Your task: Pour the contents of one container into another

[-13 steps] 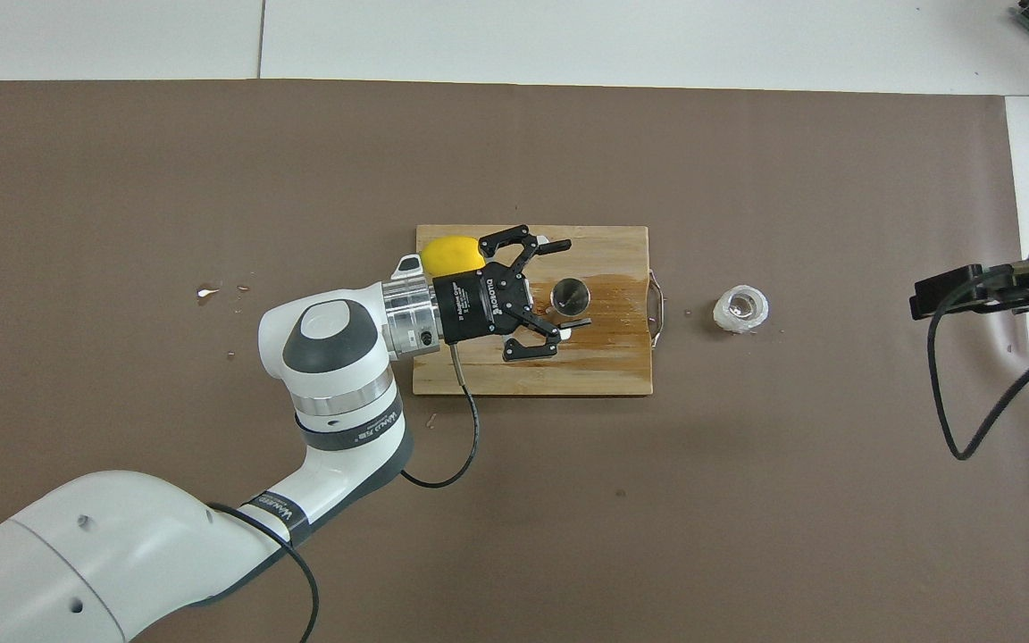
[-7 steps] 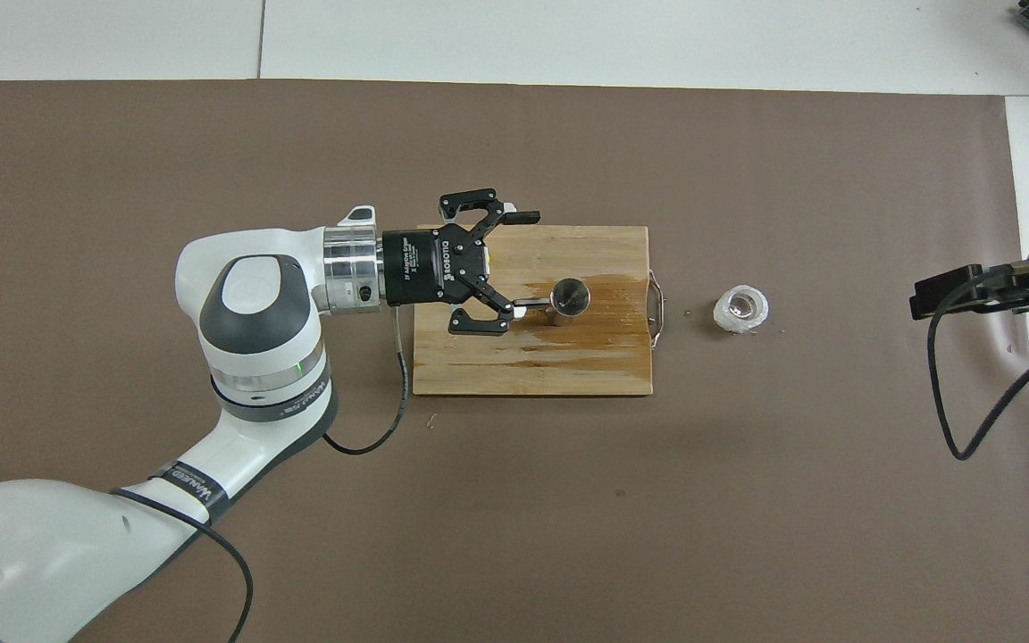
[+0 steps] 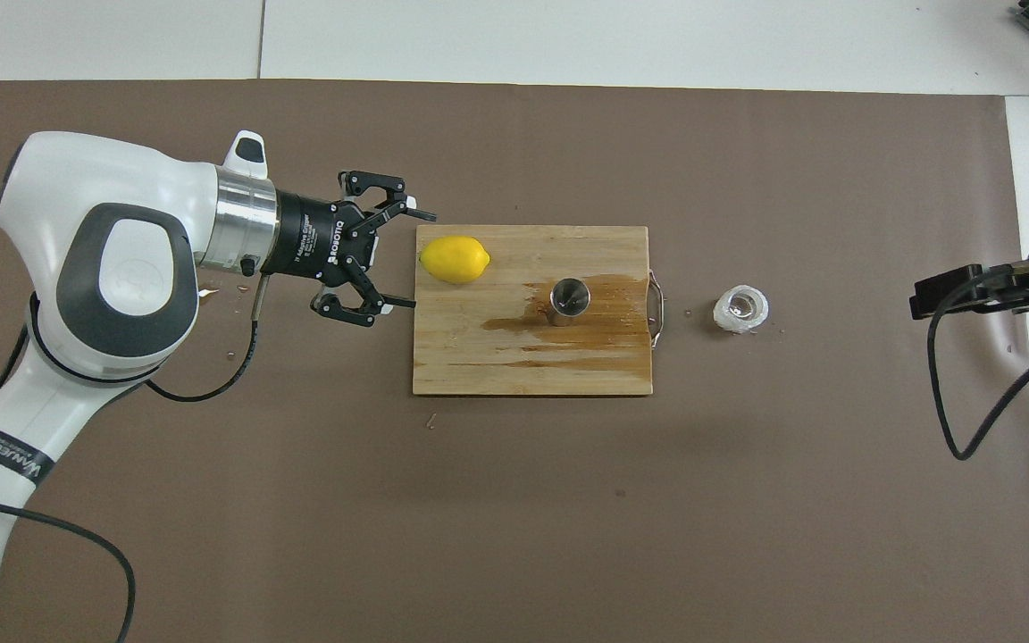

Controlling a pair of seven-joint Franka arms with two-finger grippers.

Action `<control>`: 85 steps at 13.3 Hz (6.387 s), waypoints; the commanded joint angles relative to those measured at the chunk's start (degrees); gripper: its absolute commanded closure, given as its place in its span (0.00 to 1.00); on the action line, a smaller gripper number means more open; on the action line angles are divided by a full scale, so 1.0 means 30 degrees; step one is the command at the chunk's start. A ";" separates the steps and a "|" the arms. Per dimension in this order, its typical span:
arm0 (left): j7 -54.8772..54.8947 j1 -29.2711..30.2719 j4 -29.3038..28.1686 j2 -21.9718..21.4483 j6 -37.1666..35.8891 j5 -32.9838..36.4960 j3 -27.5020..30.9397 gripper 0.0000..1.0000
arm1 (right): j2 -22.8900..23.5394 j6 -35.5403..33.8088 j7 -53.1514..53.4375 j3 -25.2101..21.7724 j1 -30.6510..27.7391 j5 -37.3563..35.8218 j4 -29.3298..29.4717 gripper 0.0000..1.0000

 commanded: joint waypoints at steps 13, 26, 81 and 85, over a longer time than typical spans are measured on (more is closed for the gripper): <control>1.0365 0.0908 -0.0176 -0.4610 -0.3969 1.1916 0.0820 0.00 | -0.0073 -0.0097 0.0403 0.0118 -0.0131 -0.0104 -0.0111 0.00; 1.8284 -0.3782 0.2080 -0.5197 -0.9128 1.5347 0.8269 0.00 | -0.0833 0.0014 -0.5180 0.0118 -0.0394 0.2592 -0.1601 0.00; 1.7669 -0.3636 0.3456 -0.4992 -0.9744 1.4292 0.9500 0.00 | 0.4792 1.1090 -2.9405 0.0352 0.1682 1.3847 -0.6351 0.75; 1.7669 -0.3812 0.3368 -0.5197 -1.0503 1.4759 0.9529 0.00 | 0.4381 1.2262 -2.5479 0.0323 0.3527 1.1711 -0.6176 0.76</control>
